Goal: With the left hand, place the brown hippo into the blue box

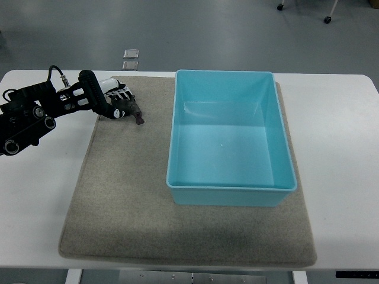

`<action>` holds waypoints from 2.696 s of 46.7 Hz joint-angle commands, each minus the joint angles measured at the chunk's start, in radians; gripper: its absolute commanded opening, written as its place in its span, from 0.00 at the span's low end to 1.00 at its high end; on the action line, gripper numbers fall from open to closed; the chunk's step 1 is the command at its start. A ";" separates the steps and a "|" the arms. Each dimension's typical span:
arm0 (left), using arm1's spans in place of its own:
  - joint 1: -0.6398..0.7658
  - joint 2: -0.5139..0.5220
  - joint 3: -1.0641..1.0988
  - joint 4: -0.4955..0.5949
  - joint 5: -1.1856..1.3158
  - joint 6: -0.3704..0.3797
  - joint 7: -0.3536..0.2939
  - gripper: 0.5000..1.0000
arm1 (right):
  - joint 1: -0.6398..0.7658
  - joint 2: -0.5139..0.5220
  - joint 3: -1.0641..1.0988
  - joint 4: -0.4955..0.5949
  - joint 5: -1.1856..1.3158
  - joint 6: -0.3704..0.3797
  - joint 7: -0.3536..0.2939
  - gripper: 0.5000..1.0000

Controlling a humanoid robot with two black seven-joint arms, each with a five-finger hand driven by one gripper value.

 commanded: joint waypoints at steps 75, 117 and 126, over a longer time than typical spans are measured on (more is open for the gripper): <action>-0.190 -0.198 0.166 -0.375 0.006 -0.074 0.008 0.00 | 0.000 0.000 0.000 0.000 0.000 0.000 0.000 0.87; -0.150 -0.226 0.204 -0.362 0.014 0.078 -0.006 0.77 | 0.000 0.000 0.000 0.000 0.000 0.000 0.000 0.87; -0.147 -0.226 0.200 -0.362 -0.005 0.093 -0.009 0.92 | 0.000 0.000 0.000 0.000 0.000 0.000 0.000 0.87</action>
